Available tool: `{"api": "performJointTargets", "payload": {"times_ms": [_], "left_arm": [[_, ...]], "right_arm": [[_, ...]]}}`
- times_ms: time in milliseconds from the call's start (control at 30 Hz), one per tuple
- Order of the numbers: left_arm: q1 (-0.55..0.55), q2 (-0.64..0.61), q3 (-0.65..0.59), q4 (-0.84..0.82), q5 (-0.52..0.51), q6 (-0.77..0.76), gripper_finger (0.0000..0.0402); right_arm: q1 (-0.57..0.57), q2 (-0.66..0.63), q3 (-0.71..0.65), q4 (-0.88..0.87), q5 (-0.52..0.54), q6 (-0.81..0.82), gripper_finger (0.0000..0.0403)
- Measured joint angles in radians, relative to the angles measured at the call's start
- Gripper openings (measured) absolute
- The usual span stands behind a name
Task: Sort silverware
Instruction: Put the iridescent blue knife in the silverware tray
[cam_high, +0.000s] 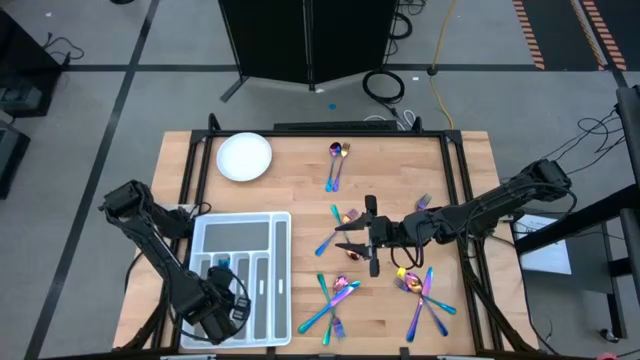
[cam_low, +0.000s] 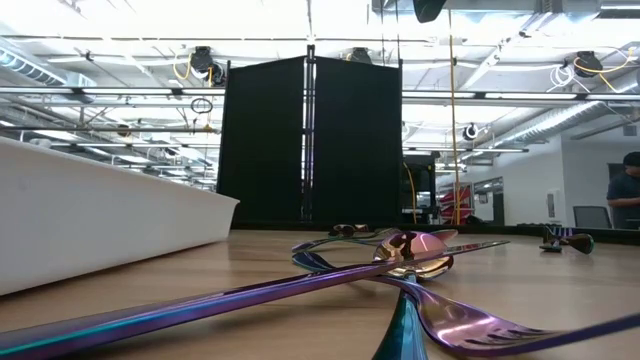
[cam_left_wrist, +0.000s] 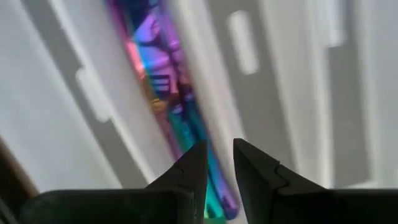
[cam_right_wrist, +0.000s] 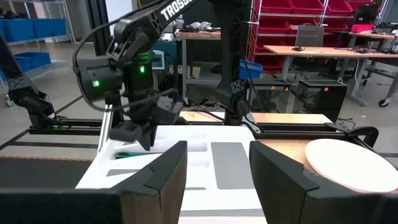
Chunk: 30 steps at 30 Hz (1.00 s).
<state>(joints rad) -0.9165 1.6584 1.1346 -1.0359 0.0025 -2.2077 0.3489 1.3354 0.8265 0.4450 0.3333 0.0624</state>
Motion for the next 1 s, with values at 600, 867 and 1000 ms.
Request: {"api": "performJointTargets", "payload": {"times_ms": [600,867,1000], "left_arm": [[0.18,-0.117,0.064,0.132,-0.453,0.769,0.008],[0.374,-0.117,0.064,0.634,-0.327,1.513,0.008],[0.429,-0.117,0.064,0.848,-0.264,1.798,0.008]], "right_arm": [[0.021,0.0,0.0,-0.186,0.0,0.185,0.0162],[0.076,0.0,0.0,-0.331,-0.02,0.352,0.0162],[0.116,0.0,0.0,-0.431,-0.069,0.481,0.0162]]}}
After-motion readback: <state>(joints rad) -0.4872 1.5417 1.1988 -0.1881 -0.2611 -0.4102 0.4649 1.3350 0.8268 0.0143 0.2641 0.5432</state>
